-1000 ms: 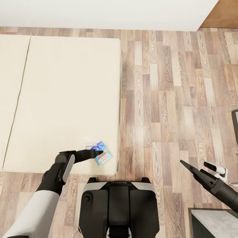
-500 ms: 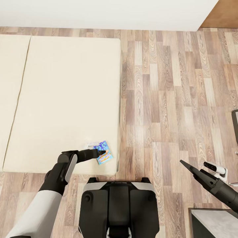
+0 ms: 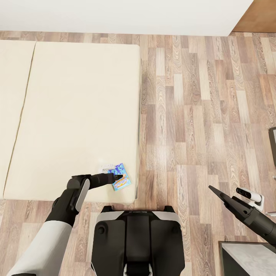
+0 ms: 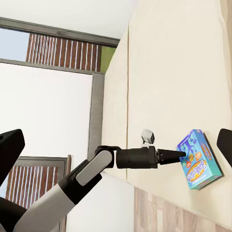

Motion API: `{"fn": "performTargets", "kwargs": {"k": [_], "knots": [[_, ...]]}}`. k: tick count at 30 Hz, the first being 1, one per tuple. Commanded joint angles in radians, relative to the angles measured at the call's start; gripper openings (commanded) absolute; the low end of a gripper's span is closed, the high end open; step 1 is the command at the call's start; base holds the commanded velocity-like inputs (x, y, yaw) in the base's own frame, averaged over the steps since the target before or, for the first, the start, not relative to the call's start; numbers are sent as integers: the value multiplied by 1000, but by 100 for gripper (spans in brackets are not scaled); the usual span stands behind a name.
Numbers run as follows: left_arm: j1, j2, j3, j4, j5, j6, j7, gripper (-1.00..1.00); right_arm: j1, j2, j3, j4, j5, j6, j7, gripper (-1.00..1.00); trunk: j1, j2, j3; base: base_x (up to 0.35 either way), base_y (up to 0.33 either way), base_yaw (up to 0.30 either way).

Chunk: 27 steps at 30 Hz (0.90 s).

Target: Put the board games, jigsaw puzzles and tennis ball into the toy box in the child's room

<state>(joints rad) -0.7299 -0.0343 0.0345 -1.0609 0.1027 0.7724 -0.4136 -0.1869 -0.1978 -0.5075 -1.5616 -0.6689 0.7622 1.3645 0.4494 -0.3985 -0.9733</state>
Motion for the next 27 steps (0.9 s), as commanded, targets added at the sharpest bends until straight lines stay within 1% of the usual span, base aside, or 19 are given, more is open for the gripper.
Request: {"fn": "performTargets", "kwargs": {"k": [1,5,13,20,27], "knots": [[0,-1,3,-1,8,9,1,100,0,0,0,0,-3,9,1,100,1,-2,-1,0,0,0],[0,-2,3,-2,9,10,1,100,0,0,0,0,-3,9,2,100,1,-2,-1,0,0,0],[0,-18,2,-4,9,10,-2,100,0,0,0,0,-3,9,2,100,1,-2,-1,0,0,0],[0,-25,2,-3,8,11,-43,100,0,-1,0,0,-3,9,2,100,1,-2,-1,0,0,0],[0,-26,2,-2,8,11,-54,100,0,-1,0,0,-3,9,2,100,1,-2,-1,0,0,0]]}}
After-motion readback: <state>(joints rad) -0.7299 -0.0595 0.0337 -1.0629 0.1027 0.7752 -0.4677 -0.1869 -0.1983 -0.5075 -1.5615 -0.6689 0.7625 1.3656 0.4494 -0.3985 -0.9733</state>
